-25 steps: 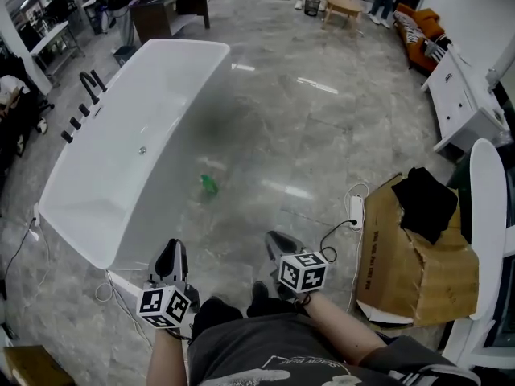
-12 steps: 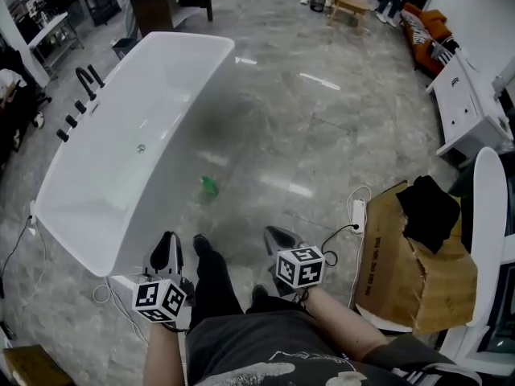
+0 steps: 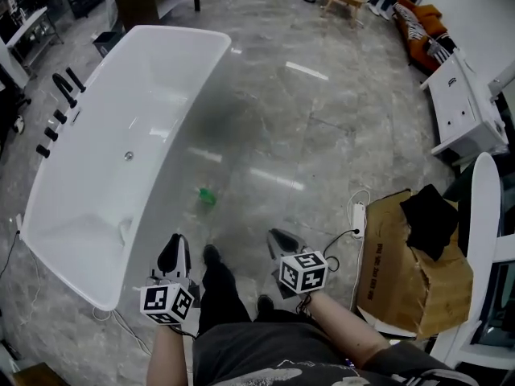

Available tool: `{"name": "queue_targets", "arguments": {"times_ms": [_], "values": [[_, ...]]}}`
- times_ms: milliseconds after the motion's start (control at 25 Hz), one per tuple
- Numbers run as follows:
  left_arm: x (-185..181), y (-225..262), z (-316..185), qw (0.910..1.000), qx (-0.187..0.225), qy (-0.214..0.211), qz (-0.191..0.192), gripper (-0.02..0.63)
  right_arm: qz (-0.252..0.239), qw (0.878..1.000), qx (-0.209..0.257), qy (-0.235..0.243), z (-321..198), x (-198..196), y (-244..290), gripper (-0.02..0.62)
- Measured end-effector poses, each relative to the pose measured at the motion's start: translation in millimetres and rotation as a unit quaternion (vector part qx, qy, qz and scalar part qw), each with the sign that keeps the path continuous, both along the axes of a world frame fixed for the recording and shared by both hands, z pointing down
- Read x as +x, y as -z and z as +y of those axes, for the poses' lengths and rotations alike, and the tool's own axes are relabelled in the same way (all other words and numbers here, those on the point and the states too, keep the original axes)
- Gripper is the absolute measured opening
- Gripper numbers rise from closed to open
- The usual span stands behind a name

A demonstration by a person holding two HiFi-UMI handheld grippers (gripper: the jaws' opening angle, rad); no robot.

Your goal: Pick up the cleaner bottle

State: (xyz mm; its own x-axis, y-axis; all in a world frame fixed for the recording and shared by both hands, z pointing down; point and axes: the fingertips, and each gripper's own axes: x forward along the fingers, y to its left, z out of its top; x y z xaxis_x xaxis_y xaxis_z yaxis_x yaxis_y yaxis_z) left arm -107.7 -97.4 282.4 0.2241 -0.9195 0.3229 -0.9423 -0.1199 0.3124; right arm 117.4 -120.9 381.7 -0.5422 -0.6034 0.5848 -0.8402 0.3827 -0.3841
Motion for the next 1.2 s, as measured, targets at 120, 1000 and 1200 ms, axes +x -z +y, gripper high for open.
{"name": "queue_targets", "arguments": {"times_ms": [120,1000,1200], "values": [[-21.0,-21.0,-31.2,0.9997,-0.014,-0.018,-0.006,0.051,0.016,1.000,0.005,-0.019,-32.2,-19.7,-14.9,0.032],[-107.1,-297.3,-128.2,0.9915,-0.123,-0.028,0.031,0.051,0.107,0.992,-0.028,0.065,-158.0,-167.5,-265.0,0.034],[-106.5,-350.4,-129.8,0.9931,-0.113,-0.007,0.032,0.051,0.084,0.992,-0.031,0.084,-160.5,-164.5,-327.7,0.035]]}}
